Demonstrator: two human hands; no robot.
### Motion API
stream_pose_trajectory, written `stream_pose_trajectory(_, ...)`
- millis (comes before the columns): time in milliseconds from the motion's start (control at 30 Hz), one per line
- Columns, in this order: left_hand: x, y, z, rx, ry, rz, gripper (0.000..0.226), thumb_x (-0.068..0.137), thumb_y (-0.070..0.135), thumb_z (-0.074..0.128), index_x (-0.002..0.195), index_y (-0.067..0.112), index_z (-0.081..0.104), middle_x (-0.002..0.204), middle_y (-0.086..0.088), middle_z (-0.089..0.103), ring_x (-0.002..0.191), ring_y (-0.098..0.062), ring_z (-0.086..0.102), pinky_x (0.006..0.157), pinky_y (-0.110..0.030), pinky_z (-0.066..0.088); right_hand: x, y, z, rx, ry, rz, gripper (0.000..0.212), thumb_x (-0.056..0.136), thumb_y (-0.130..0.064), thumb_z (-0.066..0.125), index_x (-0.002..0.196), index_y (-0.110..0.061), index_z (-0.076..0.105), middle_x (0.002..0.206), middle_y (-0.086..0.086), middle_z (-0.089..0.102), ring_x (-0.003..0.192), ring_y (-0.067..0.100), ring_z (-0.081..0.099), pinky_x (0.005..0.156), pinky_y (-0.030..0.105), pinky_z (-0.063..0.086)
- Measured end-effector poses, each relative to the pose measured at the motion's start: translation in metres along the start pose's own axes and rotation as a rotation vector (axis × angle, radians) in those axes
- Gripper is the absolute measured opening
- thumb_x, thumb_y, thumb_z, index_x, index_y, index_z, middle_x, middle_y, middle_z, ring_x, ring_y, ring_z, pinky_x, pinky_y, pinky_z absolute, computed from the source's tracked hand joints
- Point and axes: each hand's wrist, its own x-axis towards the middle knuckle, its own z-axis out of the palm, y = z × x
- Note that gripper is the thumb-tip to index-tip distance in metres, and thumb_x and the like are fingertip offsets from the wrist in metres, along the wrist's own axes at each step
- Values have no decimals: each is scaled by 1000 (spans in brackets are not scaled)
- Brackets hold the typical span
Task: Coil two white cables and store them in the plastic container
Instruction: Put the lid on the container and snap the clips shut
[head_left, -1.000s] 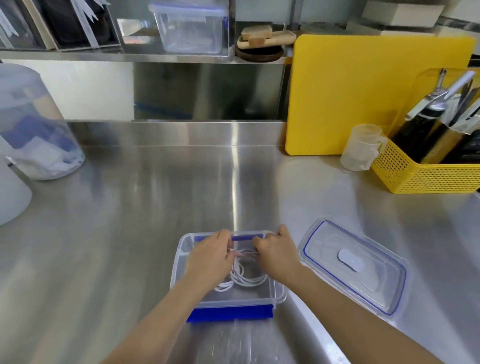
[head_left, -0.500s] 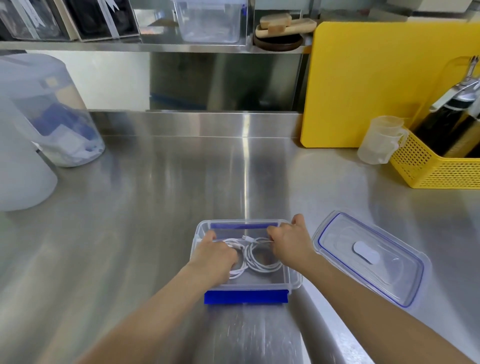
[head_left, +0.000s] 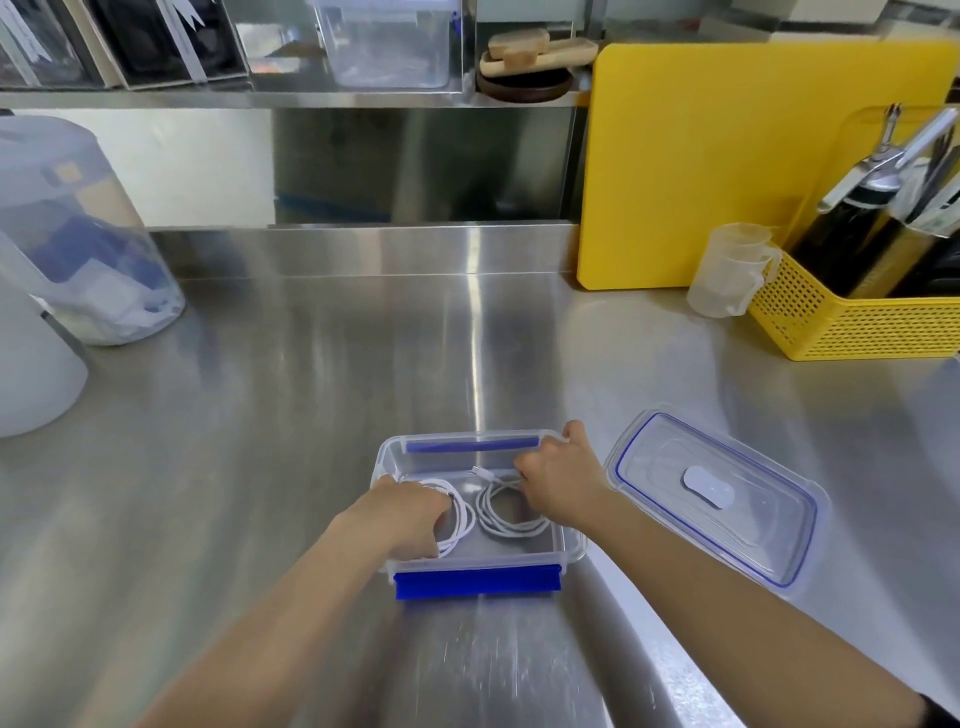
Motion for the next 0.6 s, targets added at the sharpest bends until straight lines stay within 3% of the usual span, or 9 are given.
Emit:
stream_pose_trajectory(100, 1, -1, -17, -96, -66, -47, 24, 85, 30, 54, 107, 21, 54, 114, -3, 62, 95, -23, 54, 77, -31, 42, -2, 3, -5, 124, 9, -15, 21, 92, -22, 44, 87, -13, 62, 84, 7, 67, 84, 23, 53, 99, 41, 22)
stream_pose_trajectory(167, 4, 3, -33, -110, -19, -47, 29, 86, 34, 54, 111, 21, 54, 114, -2, 61, 95, -22, 55, 77, -31, 43, -5, 10, -10, 253, 74, -32, 21, 92, -22, 45, 91, -12, 63, 87, 8, 68, 86, 26, 56, 95, 38, 23)
stream_pose_trajectory(333, 23, 40, -66, -199, 389, 69, 19, 89, 35, 50, 97, 18, 55, 100, -7, 64, 88, -27, 58, 67, -33, 41, -21, 35, -20, 423, 285, -68, 21, 88, -15, 52, 102, -7, 65, 99, 13, 70, 92, 33, 59, 83, 40, 37)
stream_pose_trajectory(433, 49, 76, -71, -148, 572, 159, 26, 90, 31, 50, 109, 14, 54, 113, -10, 61, 106, -31, 54, 84, -39, 44, -34, 54, -16, 459, 430, 28, 24, 85, -18, 60, 106, -6, 65, 101, 15, 70, 91, 35, 62, 77, 40, 41)
stream_pose_trajectory(500, 70, 99, -68, -96, 633, 183, 39, 91, 31, 48, 125, 11, 48, 129, -11, 54, 120, -29, 47, 97, -39, 36, -46, 69, -7, 439, 488, 130, 32, 84, -22, 63, 113, -9, 62, 113, 13, 68, 96, 33, 63, 81, 42, 43)
stream_pose_trajectory(600, 97, 129, -59, -93, 574, 159, 63, 95, 40, 41, 145, 8, 20, 155, -13, 24, 141, -26, 23, 113, -36, 19, -68, 94, 14, 366, 486, 299, 51, 80, -30, 67, 127, -14, 53, 129, 15, 58, 113, 31, 58, 92, 45, 42)
